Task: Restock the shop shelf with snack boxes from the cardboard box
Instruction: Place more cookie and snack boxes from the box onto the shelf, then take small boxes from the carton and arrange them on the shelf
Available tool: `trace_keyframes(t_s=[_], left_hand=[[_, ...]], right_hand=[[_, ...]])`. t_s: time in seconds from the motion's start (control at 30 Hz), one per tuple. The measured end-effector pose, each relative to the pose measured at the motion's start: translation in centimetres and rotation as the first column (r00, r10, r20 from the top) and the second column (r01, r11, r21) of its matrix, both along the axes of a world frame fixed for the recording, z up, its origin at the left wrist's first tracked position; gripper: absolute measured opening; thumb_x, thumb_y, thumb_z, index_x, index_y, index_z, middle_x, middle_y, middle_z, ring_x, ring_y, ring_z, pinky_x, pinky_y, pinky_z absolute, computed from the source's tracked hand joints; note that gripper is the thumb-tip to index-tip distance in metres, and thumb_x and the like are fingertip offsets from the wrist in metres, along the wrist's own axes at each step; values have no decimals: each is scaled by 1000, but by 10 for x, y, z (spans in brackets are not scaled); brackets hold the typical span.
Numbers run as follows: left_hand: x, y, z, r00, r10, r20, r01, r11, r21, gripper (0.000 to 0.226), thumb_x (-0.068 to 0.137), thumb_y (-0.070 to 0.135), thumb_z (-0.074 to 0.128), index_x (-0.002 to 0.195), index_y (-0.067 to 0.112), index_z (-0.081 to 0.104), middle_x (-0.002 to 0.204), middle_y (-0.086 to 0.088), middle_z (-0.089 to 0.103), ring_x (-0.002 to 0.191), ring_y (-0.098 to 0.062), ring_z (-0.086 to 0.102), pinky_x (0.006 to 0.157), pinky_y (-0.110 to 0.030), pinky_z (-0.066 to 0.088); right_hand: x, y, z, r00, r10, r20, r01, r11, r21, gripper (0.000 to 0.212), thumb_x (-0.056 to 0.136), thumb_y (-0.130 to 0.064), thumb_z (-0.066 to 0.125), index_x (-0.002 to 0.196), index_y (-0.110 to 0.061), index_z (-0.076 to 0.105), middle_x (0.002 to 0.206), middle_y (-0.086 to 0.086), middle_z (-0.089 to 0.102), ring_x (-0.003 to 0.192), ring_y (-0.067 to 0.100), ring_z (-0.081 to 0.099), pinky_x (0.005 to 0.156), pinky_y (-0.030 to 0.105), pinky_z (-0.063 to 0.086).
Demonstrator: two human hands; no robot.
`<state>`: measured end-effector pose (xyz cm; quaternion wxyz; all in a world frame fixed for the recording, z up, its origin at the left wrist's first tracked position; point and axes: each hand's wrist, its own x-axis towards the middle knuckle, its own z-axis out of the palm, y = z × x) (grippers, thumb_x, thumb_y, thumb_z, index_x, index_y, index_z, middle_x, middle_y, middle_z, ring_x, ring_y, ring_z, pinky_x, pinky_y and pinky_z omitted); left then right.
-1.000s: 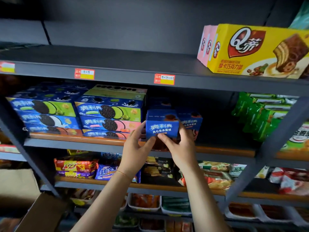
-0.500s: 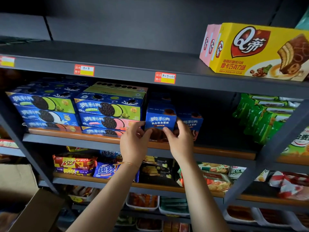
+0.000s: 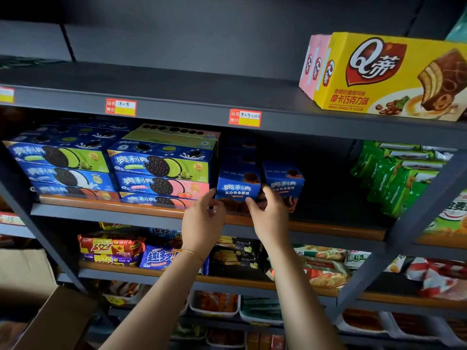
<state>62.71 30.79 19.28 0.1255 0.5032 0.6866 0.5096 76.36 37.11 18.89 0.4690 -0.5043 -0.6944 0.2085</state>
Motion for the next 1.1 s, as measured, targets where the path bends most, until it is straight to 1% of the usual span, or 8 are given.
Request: trace_keyframes(t_s=[0.1,0.23,0.33,0.47,0.63,0.77,0.93,1.1], left_hand=[[-2,-6,-7,999,2,37,-3,1000,19,41,96,21,60,137,20,57,93,12,72,66,-11,69,66,-41,58],[-13,-27,-13,991,21,129,-34,995,97,25,96,19,60,119,28,65,88,11,71,61,-15,68,61,-41,57],[-40,-53,-26,988,66,143,-76,995,66,17,95,15,59,100,27,70,73,4,69,59,-19,65,58,-41,55],[-99,-97,-64,971,159,179,-137,982,-130,16,92,16,59,90,22,74,71,7,70,62,-12,67,64,-37,56],[-202,-173,-137,874,412,259,-327,891,-314,16,85,27,60,88,25,76,83,9,75,76,-5,68,77,-33,56],[-292,-245,-192,738,623,261,-489,759,-430,15,86,20,62,84,28,74,76,13,71,76,-8,65,78,-29,52],[-413,-331,-272,567,794,218,-588,576,-568,27,74,38,50,83,28,73,85,7,74,82,-16,69,77,-32,53],[-507,-393,-353,517,851,-88,-741,394,-545,45,76,23,64,119,10,65,128,-16,56,117,-34,52,96,-44,49]], right_hand=[[1,-8,-1,1000,-15,-7,15,999,33,36,91,-25,69,125,-13,62,114,1,66,102,15,63,85,31,56],[-6,-30,11,994,-38,-101,54,986,158,24,91,-20,69,114,-11,66,100,2,65,85,9,61,70,22,54],[-32,-54,15,976,129,-175,-97,979,182,5,92,-16,68,95,-12,68,83,-1,65,73,9,60,63,20,49],[-103,-82,-17,900,398,-177,-412,910,-49,8,92,-27,64,85,-23,65,73,-7,65,71,10,63,65,25,50],[-228,-125,-97,766,636,-97,-613,676,-410,11,87,-28,63,78,-26,67,70,-11,68,71,10,65,72,39,55],[-336,-169,-158,662,746,-73,-639,511,-575,13,82,-29,62,77,-19,69,65,-8,67,65,12,63,69,37,54],[-477,-222,-231,544,837,-57,-605,344,-718,18,88,-15,64,70,-20,64,58,-5,60,53,11,55,58,30,45],[-606,-261,-327,400,913,75,-476,277,-834,22,86,-19,64,68,-32,60,68,-8,61,72,20,60,70,35,49]])
